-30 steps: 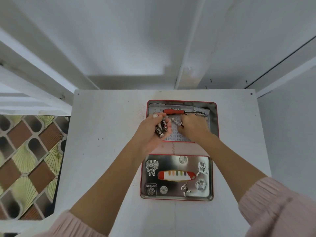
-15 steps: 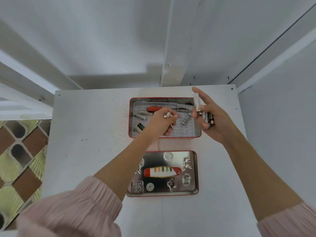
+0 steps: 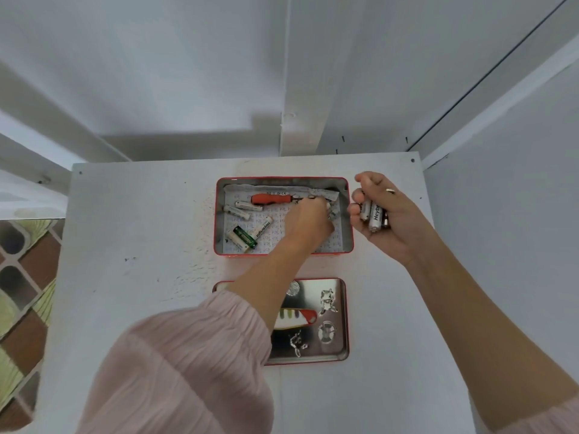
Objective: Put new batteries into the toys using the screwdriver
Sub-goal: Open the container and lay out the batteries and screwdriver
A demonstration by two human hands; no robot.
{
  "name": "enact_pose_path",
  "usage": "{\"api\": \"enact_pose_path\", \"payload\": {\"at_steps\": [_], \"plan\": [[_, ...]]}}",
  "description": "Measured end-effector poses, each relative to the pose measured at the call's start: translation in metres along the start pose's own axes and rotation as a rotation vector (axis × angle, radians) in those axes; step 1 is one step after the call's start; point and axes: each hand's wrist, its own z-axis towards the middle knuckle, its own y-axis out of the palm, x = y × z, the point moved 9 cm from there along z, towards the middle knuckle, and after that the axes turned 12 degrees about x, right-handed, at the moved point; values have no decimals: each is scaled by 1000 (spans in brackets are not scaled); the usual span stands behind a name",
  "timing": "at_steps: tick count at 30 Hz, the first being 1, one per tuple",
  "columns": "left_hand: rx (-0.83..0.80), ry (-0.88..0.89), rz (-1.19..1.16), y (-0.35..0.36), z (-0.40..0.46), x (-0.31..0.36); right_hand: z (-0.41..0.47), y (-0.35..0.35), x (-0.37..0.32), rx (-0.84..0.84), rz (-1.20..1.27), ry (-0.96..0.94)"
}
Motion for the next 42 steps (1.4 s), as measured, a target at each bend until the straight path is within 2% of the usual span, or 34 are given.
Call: {"api": "enact_pose_path", "payload": {"at_steps": [2,5,7,9,12,15,20,23,25,26,30,34,38,42], "plan": [[-63,-28,-68,1,0,-4,1,-3,0,28,-42,-11],[-164,-128,-324,-11,-8,-25,5,-3,-1,61,-134,-56],[-195,-136,-409,-31,-16,-40,7,3,2,55,-263,-93],[-213,-157,-514,-56,-24,-56,11,16,12,35,-502,-150],[-200,-290,-880,-83,-29,-83,25,43,42,-21,-900,-270],[-193,-427,-1207,-89,-34,-102,42,72,68,-96,-1374,-538],[-161,-525,-1377,-87,-43,-116,47,98,100,-296,-1887,-733],[-149,-595,-1421,-84,-46,-120,45,101,102,-342,-2054,-808],[-156,-621,-1421,-81,-47,-117,47,94,94,-290,-1988,-735],[-157,-627,-1414,-79,-47,-115,47,86,86,-223,-1864,-669],[-157,-565,-1219,-69,-42,-105,36,40,50,32,-1031,-289],[-143,-296,-798,-58,-25,-83,22,20,22,55,-398,-111],[-115,20,-438,-45,-6,-55,15,15,13,45,-208,-32],[-61,224,-92,-35,5,-41,12,10,8,63,-124,-9]]}}
